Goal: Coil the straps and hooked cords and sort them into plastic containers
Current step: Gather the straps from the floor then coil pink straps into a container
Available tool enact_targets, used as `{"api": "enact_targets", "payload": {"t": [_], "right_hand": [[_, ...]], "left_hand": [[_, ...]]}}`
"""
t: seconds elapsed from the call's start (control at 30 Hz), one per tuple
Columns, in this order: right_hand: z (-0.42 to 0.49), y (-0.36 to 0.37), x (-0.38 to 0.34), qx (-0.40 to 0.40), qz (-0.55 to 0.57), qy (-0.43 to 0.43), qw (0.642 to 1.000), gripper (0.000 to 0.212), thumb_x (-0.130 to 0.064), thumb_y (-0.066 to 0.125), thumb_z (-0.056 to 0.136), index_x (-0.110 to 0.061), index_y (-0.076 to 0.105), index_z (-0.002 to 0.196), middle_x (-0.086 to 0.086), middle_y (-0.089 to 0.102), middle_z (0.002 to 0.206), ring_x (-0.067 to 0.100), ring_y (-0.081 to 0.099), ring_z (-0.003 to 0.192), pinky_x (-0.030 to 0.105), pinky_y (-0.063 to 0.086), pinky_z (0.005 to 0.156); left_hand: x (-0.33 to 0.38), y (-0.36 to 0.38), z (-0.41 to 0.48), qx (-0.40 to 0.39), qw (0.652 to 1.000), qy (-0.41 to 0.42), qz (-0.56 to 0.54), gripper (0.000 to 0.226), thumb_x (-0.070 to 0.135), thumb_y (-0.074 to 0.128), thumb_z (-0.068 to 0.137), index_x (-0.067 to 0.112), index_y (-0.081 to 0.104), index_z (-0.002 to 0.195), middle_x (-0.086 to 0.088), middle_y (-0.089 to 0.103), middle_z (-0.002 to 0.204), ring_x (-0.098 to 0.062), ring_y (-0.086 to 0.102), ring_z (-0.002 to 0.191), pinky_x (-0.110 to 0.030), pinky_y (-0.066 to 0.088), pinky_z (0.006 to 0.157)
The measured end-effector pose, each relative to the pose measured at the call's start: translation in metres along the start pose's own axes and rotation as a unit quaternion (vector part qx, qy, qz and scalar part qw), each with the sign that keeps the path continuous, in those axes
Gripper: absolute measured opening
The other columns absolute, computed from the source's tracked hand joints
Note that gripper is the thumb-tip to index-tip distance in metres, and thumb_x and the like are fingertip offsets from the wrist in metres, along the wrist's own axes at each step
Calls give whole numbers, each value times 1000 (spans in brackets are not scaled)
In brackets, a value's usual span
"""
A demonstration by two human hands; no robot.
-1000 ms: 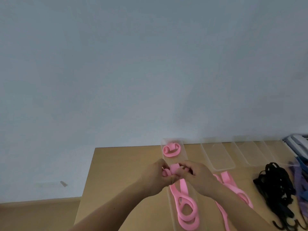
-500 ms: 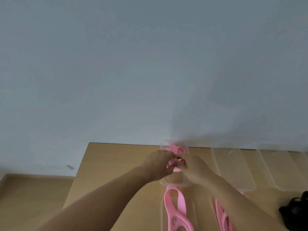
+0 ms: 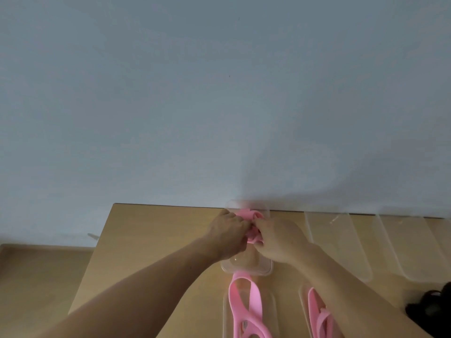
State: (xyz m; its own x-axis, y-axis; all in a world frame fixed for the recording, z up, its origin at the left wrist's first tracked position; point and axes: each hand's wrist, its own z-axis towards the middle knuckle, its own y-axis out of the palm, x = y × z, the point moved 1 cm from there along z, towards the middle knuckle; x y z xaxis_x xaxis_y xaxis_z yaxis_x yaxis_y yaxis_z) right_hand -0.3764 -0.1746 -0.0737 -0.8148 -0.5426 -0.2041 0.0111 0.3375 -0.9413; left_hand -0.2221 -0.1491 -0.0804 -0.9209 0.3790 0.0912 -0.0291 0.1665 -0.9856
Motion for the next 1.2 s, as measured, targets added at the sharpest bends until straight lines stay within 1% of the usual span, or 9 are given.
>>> {"api": "enact_targets", "payload": {"t": [0.07, 0.17, 0.27, 0.5, 0.63, 0.77, 0.87, 1.0, 1.2], "right_hand": [[-2, 3, 4, 18, -8, -12, 1000, 32, -34, 50, 90, -24, 51, 121, -3, 66, 107, 23, 64, 84, 30, 43, 61], [-6, 11, 6, 52, -14, -11, 998, 38, -37, 51, 94, -23, 52, 130, -8, 58, 132, 22, 64, 93, 31, 49, 68], [-7, 15, 8, 68, 9, -10, 998, 34, -36, 49, 94, -24, 58, 125, -13, 49, 144, 22, 65, 96, 30, 48, 69], [-11, 18, 4, 115, -10, 7, 993, 22, -29, 61, 89, -19, 66, 109, 0, 60, 120, 26, 64, 85, 33, 49, 61], [-12, 20, 0, 128, 11, 26, 991, 34, -35, 65, 85, -22, 63, 116, -2, 57, 115, 22, 63, 89, 31, 52, 64], [-16, 20, 0, 159, 3, 22, 987, 19, -26, 74, 80, -20, 71, 97, -1, 64, 96, 24, 63, 77, 33, 50, 58], [-16, 20, -2, 178, -4, 7, 984, 18, -18, 81, 70, -17, 72, 86, 0, 67, 87, 24, 62, 70, 32, 50, 55], [-18, 18, -2, 193, 9, 5, 981, 12, -15, 73, 74, -18, 70, 85, -2, 65, 88, 24, 61, 77, 33, 50, 65], [-22, 12, 0, 163, 14, 7, 986, 26, -23, 68, 81, -20, 69, 107, -2, 64, 105, 22, 60, 96, 34, 53, 83]], "left_hand": [[1, -3, -2, 27, 1000, 10, -1, 24, 24, 53, 87, 26, 69, 105, 2, 71, 94, -22, 63, 89, -32, 36, 85], [3, -5, -11, 93, 995, 11, -27, 19, 20, 84, 59, 24, 74, 74, 6, 68, 69, -17, 63, 60, -24, 51, 66], [5, -1, -16, 147, 987, -17, -66, 22, 16, 88, 52, 24, 75, 69, 0, 65, 72, -23, 62, 62, -29, 55, 64], [6, 5, -13, 150, 981, -102, -71, 21, 23, 89, 55, 22, 71, 67, 6, 64, 63, -20, 63, 63, -30, 55, 69], [7, 8, -7, 123, 984, -121, -52, 28, 28, 89, 49, 25, 65, 63, 9, 60, 60, -18, 61, 60, -29, 54, 71], [10, 12, -9, 117, 983, -130, -55, 28, 30, 87, 54, 25, 62, 65, 10, 61, 61, -18, 60, 63, -29, 52, 72], [12, 10, -13, 143, 982, -108, -58, 22, 22, 83, 56, 21, 62, 63, 5, 60, 61, -22, 59, 61, -30, 53, 69], [6, 6, -26, 159, 980, -86, -88, 17, 24, 82, 63, 20, 68, 72, 3, 66, 73, -23, 63, 71, -35, 53, 75], [8, -2, -25, 167, 974, -106, -112, 19, 23, 83, 64, 21, 72, 80, 2, 66, 79, -24, 65, 78, -35, 54, 79]]}}
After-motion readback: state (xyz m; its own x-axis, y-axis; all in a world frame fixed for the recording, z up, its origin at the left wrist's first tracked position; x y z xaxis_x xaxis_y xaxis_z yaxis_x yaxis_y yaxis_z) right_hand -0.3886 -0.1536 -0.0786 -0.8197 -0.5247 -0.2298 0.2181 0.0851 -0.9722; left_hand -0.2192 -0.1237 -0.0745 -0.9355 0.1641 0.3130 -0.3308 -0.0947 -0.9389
